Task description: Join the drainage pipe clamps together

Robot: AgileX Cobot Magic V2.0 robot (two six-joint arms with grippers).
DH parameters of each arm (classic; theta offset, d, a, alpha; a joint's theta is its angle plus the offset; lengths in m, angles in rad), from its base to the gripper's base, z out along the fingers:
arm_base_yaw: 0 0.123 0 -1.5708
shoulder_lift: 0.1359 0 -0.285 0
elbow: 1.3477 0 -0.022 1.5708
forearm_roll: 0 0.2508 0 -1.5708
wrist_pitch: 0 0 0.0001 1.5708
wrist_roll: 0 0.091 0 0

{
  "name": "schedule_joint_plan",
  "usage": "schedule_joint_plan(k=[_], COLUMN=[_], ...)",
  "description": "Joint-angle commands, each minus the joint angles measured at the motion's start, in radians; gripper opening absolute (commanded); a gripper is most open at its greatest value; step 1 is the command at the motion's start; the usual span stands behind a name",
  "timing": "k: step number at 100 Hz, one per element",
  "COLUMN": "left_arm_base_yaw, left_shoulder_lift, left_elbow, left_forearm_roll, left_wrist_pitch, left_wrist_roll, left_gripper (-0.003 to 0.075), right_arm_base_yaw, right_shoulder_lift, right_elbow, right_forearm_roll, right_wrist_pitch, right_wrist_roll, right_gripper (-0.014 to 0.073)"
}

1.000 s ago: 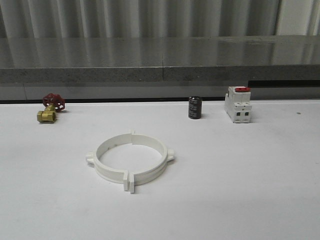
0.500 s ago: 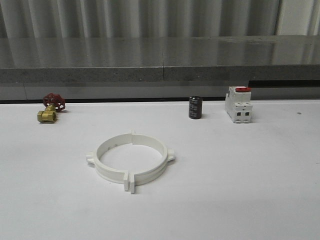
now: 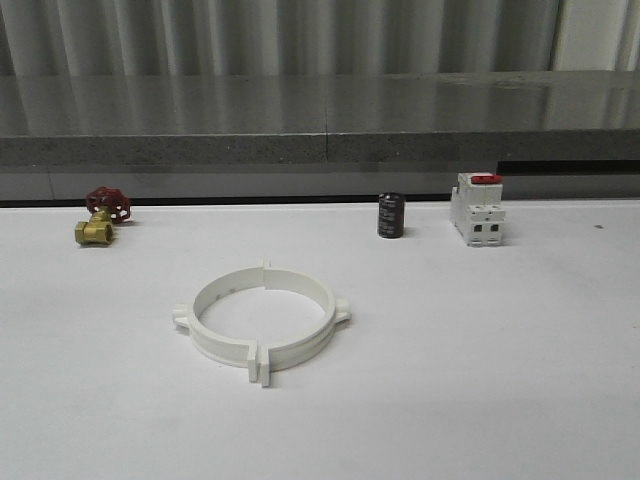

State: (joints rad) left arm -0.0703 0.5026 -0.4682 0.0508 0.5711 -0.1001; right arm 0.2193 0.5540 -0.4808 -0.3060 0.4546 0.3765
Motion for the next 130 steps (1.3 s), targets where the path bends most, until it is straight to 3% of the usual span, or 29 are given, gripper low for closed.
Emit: schedule_joint_plan(k=[1,22,47,59,130], left_arm_base_yaw=[0.003,0.003,0.003,0.003,0.003], left_shoulder_lift=[0.002,0.002,0.002,0.002,0.002], left_elbow=[-0.027,-0.027,-0.027,-0.027,-0.027], left_forearm_roll=[-0.007,-0.007,-0.007,-0.007,-0.007], left_wrist_pitch=[-0.069,-0.069,-0.069,-0.069,-0.069], left_wrist_roll=[-0.003,-0.003,-0.003,-0.003,-0.003], left_gripper=[-0.0021,-0.0021,-0.0021,-0.0021,-0.0021], right_arm_base_yaw=[-0.048,-0.179,-0.182,-0.182,-0.182], right_shoulder_lift=[-0.068,-0.237,-0.494,-0.586,-0.584], right_elbow=[0.041,0.205,0.387,0.452,0.491], right_forearm_roll=[0.095,0.156,0.164,0.23,0.265], right_wrist_pitch=[-0.188,-0.32,-0.359,-0.393,-0.46], right_wrist_roll=[-0.15,-0.176,-0.183,-0.252,-0.295], right_gripper=[-0.0067,-0.0067,-0.0067,-0.0067,-0.0067])
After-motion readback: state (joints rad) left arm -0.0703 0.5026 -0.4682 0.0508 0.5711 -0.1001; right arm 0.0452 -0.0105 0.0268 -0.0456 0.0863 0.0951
